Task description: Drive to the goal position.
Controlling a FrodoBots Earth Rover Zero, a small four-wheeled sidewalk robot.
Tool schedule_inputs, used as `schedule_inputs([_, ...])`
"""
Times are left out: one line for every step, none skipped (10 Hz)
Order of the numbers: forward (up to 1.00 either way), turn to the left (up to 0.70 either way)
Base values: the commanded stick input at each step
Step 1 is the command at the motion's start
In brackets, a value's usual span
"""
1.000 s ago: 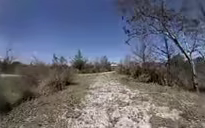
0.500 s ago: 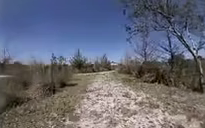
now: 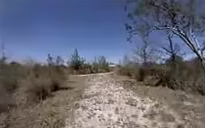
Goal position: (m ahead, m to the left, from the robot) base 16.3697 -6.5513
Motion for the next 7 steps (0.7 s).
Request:
schedule_inputs([0.7, 0.0])
schedule_inputs([0.7, 0.0])
schedule_inputs([0.7, 0.0])
schedule_inputs([0.7, 0.0])
schedule_inputs([0.7, 0.0])
schedule_inputs([0.7, 0.0])
schedule_inputs([0.7, 0.0])
